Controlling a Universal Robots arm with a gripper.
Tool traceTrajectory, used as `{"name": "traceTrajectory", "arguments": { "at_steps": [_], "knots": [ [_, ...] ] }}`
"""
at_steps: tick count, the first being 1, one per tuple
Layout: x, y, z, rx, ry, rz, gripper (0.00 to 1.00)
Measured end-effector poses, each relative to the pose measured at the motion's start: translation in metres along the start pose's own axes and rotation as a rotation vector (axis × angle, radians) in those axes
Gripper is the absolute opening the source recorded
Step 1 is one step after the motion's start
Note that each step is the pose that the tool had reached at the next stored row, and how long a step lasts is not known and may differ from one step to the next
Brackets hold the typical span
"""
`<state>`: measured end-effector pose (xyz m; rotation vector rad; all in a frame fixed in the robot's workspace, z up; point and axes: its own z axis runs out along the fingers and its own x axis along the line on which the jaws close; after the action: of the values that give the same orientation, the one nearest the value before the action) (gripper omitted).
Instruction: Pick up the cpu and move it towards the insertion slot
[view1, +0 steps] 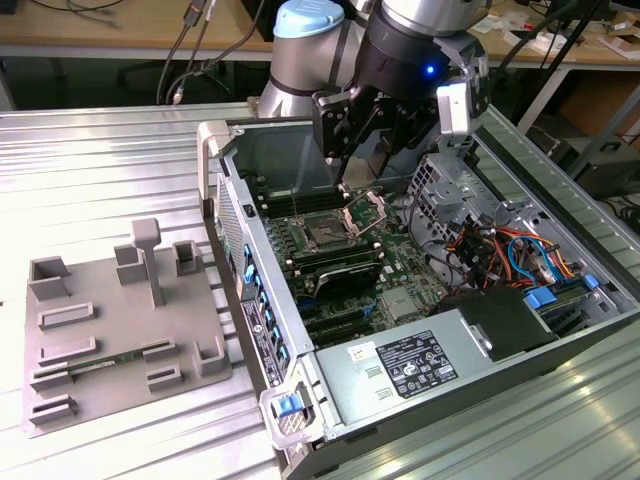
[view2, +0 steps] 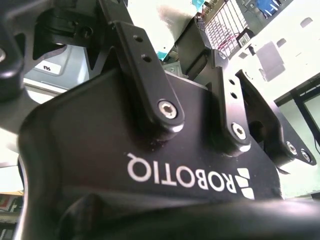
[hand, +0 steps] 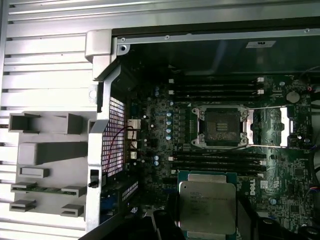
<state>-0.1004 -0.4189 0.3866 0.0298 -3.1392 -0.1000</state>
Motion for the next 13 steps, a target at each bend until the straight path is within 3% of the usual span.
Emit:
{"name": "traceTrajectory", "arguments": {
  "at_steps": [13],
  "knots": [
    [-0.0067,0.0,0.0003,0.0,0.0,0.0,0.55]
  ]
}}
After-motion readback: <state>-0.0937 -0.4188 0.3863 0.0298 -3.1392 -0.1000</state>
